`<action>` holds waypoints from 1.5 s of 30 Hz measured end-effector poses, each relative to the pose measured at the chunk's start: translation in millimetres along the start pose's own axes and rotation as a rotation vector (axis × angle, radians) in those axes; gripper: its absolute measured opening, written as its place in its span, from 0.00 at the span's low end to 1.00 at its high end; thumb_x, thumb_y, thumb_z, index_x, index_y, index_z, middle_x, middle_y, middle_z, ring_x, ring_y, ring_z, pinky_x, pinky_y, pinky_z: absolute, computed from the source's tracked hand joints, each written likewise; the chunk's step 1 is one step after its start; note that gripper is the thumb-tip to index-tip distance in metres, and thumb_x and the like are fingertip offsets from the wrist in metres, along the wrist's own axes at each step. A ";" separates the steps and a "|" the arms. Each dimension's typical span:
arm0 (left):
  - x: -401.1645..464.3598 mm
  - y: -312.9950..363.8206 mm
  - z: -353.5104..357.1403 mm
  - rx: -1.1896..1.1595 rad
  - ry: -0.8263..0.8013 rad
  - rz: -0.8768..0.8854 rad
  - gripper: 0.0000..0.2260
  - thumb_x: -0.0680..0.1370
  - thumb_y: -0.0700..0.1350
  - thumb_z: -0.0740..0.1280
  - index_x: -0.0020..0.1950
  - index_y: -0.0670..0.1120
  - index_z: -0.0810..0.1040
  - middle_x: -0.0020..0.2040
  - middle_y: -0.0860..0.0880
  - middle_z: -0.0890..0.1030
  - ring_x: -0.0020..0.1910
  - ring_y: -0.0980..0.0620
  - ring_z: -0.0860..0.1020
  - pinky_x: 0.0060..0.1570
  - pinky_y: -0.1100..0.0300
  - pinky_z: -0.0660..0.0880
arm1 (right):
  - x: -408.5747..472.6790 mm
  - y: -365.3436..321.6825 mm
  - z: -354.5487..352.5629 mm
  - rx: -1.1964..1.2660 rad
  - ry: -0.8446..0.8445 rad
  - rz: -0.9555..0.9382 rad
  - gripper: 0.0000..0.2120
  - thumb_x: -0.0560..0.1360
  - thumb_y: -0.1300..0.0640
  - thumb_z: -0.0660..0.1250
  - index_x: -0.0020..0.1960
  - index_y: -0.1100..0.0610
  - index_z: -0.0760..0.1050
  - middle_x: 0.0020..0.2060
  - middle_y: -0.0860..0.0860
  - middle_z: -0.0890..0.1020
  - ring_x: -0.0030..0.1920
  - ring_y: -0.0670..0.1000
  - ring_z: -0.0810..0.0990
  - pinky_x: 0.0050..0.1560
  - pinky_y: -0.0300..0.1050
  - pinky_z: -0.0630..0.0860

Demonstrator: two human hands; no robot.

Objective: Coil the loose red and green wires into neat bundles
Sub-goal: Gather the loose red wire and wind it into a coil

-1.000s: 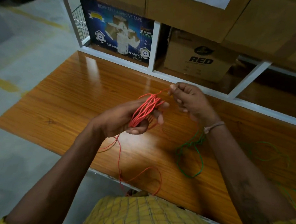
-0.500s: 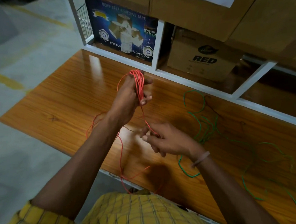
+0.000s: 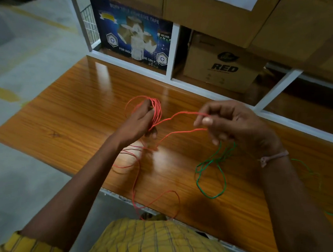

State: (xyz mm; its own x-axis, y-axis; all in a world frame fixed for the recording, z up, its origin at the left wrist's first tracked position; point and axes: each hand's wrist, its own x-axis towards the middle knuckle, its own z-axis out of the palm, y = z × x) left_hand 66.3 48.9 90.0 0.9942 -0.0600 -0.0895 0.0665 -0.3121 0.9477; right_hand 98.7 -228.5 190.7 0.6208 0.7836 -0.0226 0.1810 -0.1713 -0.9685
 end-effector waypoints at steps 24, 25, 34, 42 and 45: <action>-12.0 44.8 0.3 -0.942 -0.120 0.079 0.21 0.90 0.43 0.46 0.79 0.37 0.67 0.68 0.33 0.79 0.31 0.52 0.78 0.27 0.66 0.73 | 57.2 77.5 77.6 0.085 -0.079 0.459 0.17 0.89 0.50 0.54 0.65 0.57 0.78 0.34 0.58 0.79 0.21 0.50 0.74 0.26 0.42 0.76; -7.4 43.0 1.5 -0.957 -0.057 0.068 0.21 0.90 0.45 0.47 0.79 0.38 0.67 0.71 0.33 0.78 0.34 0.51 0.80 0.27 0.66 0.72 | 55.3 75.8 80.0 0.066 -0.134 0.488 0.15 0.89 0.51 0.55 0.68 0.56 0.74 0.35 0.58 0.80 0.22 0.51 0.76 0.28 0.43 0.76; 21.2 32.9 4.7 -0.617 0.343 0.049 0.12 0.91 0.48 0.52 0.73 0.50 0.65 0.65 0.53 0.80 0.44 0.45 0.87 0.32 0.63 0.77 | 35.2 38.8 66.9 -0.107 -0.393 0.470 0.21 0.84 0.60 0.69 0.73 0.56 0.65 0.45 0.67 0.86 0.36 0.62 0.86 0.42 0.55 0.84; 19.2 -13.6 -9.0 0.200 0.338 0.147 0.14 0.89 0.52 0.53 0.73 0.49 0.62 0.58 0.39 0.81 0.41 0.55 0.84 0.41 0.55 0.82 | 19.6 8.8 24.7 -0.054 -0.416 0.269 0.15 0.81 0.65 0.70 0.67 0.59 0.79 0.40 0.68 0.83 0.38 0.69 0.84 0.39 0.50 0.82; 13.2 -18.0 -16.1 0.333 0.153 0.162 0.15 0.89 0.52 0.55 0.73 0.47 0.64 0.57 0.41 0.79 0.41 0.48 0.85 0.43 0.46 0.82 | 15.7 2.5 6.3 0.015 -0.231 0.146 0.12 0.81 0.63 0.68 0.63 0.64 0.79 0.32 0.67 0.77 0.30 0.58 0.78 0.29 0.48 0.74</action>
State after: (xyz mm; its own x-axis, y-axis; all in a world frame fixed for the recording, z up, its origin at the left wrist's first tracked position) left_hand 79.6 69.0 76.7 0.9924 0.0005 0.1230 -0.0979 -0.6019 0.7925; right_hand 104.1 -212.9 186.3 0.4489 0.8670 -0.2163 0.0898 -0.2846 -0.9544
